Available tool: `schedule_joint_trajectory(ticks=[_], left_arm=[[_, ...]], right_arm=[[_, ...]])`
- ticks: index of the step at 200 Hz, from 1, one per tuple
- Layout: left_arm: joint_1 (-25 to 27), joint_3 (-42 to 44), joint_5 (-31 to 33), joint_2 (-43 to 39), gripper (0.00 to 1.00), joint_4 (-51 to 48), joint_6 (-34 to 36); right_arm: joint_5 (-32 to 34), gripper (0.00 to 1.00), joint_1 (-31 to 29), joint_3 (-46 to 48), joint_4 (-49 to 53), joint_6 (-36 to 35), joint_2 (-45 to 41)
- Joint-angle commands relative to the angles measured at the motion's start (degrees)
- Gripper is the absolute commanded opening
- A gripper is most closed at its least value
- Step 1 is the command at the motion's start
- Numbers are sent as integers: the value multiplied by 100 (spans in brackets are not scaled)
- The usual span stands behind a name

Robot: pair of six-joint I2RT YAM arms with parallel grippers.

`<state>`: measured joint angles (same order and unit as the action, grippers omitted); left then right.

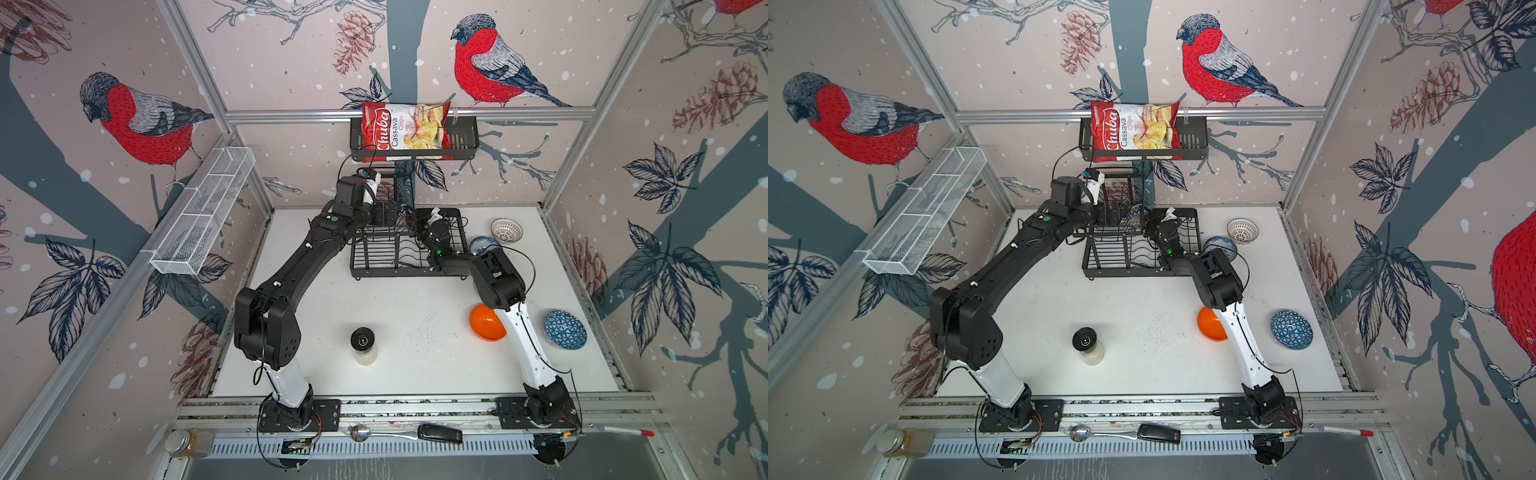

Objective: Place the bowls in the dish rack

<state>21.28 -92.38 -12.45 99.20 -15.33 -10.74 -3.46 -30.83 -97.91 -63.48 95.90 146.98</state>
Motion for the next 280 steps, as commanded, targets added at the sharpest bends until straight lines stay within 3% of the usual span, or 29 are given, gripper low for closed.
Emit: schedule_joint_trajectory(ticks=[1, 73, 280], left_arm=[[-11, 8, -104, 8, 98, 171, -43], [-18, 16, -117, -15, 98, 180, -52], [-18, 27, -162, -14, 98, 203, -78]], right_arm=[[170, 0, -29, -141, -319, -23, 122], [350, 0, -72, -132, -195, 193, 226], [494, 0, -134, -244, 1678, 491, -306]])
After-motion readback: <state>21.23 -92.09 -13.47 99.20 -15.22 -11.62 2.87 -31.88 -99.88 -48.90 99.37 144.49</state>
